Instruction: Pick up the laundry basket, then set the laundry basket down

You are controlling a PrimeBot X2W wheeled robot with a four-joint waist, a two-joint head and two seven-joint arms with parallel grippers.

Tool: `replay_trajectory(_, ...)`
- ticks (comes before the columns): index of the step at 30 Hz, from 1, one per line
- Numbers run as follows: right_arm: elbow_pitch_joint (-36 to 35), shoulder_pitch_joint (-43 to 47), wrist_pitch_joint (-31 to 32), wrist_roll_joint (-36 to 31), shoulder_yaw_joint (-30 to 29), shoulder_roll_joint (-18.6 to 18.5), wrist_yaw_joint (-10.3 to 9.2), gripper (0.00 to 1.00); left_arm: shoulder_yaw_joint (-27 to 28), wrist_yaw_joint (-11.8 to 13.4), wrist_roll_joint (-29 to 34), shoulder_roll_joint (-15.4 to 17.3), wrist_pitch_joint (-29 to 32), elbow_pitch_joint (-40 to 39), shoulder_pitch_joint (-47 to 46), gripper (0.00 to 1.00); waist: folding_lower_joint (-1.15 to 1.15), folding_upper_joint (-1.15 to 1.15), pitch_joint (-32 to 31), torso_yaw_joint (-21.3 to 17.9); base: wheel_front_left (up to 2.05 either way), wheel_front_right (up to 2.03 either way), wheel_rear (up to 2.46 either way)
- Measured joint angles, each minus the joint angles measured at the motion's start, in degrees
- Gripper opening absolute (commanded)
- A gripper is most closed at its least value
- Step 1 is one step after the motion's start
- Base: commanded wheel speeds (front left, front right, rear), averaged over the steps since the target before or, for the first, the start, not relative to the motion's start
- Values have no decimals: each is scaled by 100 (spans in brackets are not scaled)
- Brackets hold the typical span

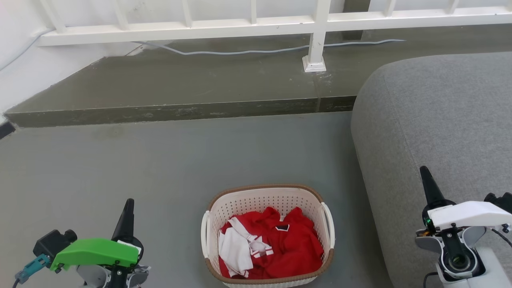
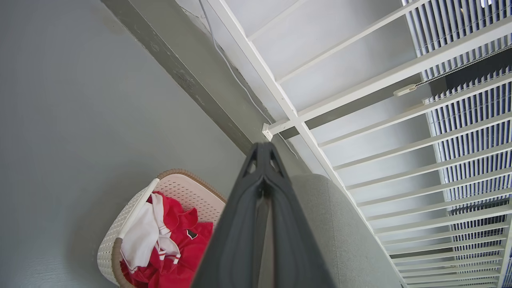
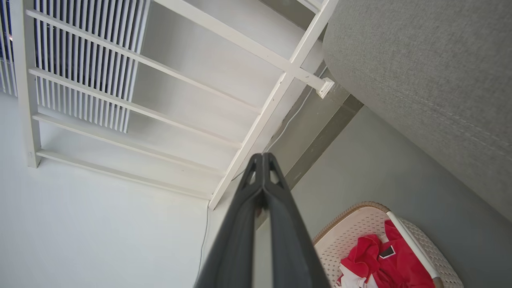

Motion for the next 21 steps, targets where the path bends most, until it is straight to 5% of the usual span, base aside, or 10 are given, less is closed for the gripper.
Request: replay_trajectory(21, -141, -2, 378, 1328, -386, 100, 31, 0, 356, -67, -1294, 20, 357, -10, -6, 0, 0, 0, -12, 57, 0, 0, 0)
